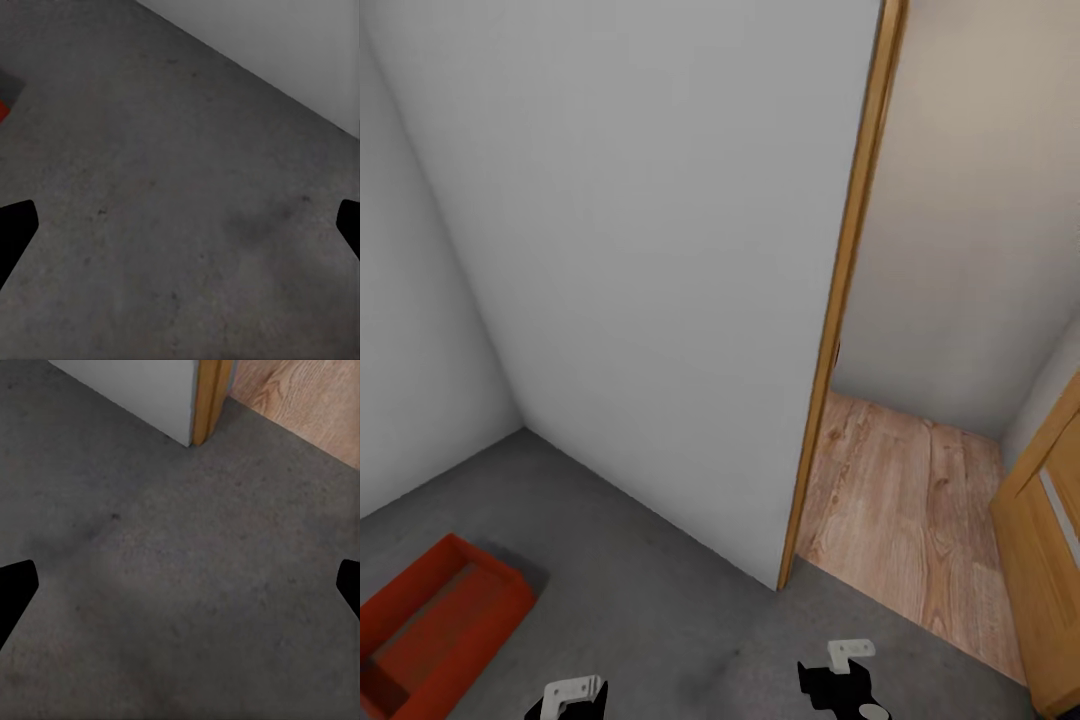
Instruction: Move the two storage containers from the living room to the garage. In the garage, place one container on the floor and stack the other container on top of it (either order is fine).
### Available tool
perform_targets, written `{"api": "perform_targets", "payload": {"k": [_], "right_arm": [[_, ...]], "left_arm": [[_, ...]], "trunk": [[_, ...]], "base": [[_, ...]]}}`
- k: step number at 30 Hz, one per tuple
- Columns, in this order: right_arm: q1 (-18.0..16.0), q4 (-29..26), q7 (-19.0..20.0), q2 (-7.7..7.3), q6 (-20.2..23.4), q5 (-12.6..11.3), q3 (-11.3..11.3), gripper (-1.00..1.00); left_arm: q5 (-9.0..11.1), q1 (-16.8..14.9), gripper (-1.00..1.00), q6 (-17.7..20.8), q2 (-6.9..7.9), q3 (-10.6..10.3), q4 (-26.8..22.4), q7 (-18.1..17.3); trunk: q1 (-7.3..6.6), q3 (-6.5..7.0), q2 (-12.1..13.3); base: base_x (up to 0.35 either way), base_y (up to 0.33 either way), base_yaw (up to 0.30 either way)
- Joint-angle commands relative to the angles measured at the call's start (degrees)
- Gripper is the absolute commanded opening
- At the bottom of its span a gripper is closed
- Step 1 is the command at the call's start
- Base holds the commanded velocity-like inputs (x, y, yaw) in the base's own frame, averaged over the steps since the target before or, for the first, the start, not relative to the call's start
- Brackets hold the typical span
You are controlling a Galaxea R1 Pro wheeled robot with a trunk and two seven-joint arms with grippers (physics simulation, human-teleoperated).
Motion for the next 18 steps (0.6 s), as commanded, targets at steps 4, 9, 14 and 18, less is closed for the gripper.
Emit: {"api": "perform_targets", "payload": {"k": [4,9,14,18], "right_arm": [[-0.04,0.06,-0.28,0.00,-0.15,-0.01,0.26,1.00],[-0.04,0.06,-0.28,0.00,-0.15,-0.03,0.25,1.00],[-0.04,0.06,-0.28,0.00,-0.15,-0.01,0.26,1.00],[-0.04,0.06,-0.28,0.00,-0.15,-0.01,0.24,1.00]], "left_arm": [[-0.29,-0.04,1.00,-0.15,-0.06,0.48,0.03,-0.47],[-0.30,-0.04,1.00,-0.15,-0.06,0.48,0.04,-0.47],[-0.30,-0.04,1.00,-0.15,-0.06,0.48,0.04,-0.47],[-0.29,-0.04,1.00,-0.15,-0.06,0.48,0.05,-0.47]], "trunk": [[0.00,-0.06,-0.03],[0.00,-0.06,-0.03],[0.00,-0.06,-0.03],[0.00,-0.06,-0.03]], "base": [[0.000,0.000,-0.106],[0.000,0.000,-0.214],[0.000,0.000,-0.253],[0.000,0.000,-0.261]]}}
